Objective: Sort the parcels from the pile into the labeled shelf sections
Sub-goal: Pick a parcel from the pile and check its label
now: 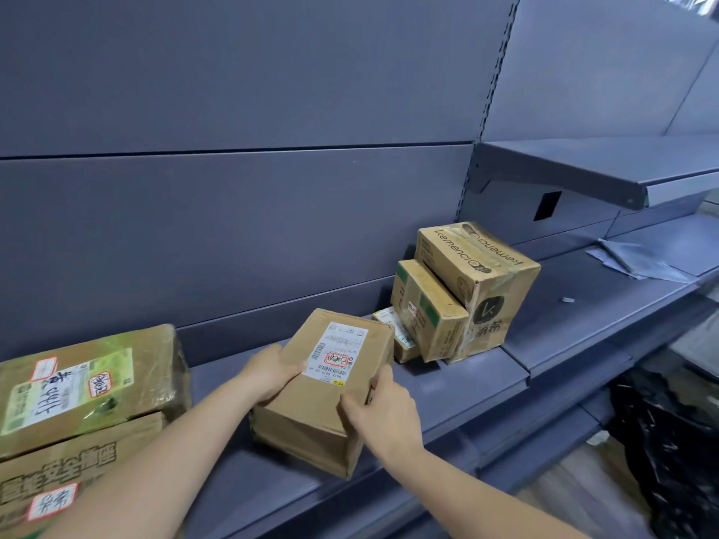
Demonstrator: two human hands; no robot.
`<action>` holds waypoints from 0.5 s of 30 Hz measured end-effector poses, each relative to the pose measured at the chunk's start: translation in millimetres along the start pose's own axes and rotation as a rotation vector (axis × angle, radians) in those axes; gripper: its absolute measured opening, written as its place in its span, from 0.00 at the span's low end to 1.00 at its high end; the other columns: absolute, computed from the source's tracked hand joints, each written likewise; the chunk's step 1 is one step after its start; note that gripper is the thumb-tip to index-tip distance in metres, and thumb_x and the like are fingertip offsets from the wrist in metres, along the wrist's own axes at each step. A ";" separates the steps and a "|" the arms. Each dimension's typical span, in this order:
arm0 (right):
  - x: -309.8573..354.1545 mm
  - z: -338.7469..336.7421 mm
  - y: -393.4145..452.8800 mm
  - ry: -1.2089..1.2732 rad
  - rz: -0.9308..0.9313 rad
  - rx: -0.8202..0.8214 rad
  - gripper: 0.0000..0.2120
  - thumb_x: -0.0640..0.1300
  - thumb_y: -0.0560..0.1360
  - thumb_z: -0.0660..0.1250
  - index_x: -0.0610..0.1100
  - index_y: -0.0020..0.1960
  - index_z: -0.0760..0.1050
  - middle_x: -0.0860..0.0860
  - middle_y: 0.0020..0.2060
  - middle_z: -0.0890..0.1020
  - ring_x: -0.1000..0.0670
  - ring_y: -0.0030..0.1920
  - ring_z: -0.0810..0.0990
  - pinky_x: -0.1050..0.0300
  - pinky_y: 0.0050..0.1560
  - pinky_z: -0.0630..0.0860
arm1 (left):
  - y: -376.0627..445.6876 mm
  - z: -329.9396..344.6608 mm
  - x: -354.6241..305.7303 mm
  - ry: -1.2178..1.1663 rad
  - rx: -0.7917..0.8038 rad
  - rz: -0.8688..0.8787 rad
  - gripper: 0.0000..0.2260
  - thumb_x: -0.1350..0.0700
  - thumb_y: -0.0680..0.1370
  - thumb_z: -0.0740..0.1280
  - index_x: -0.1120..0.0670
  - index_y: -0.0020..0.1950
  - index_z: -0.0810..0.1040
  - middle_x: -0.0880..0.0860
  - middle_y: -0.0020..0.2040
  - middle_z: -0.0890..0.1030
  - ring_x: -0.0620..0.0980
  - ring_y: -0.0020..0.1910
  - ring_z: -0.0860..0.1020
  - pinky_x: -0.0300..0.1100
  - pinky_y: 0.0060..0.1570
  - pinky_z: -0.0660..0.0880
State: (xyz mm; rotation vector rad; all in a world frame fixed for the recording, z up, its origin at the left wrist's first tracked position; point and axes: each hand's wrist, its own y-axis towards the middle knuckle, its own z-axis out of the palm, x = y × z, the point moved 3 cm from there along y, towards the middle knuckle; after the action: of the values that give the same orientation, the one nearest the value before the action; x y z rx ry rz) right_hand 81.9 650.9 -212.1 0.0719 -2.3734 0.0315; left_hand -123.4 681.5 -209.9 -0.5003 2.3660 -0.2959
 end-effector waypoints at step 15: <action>-1.1 -19.9 127.2 -0.389 -0.185 -0.015 0.17 0.54 0.78 0.61 0.43 0.60 0.70 0.46 0.61 0.73 0.45 0.63 0.69 0.49 0.57 0.73 | -74.0 -11.7 -16.0 0.255 -0.400 -0.056 0.12 0.44 0.77 0.59 0.53 0.46 0.69 0.52 0.53 0.76 0.55 0.56 0.75 0.45 0.45 0.68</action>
State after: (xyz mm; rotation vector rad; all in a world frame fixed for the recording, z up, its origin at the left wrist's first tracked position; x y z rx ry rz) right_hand 88.7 778.8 -198.8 0.3148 -2.7436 -0.0975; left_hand -100.1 622.7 -166.7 -0.7539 2.6752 0.1019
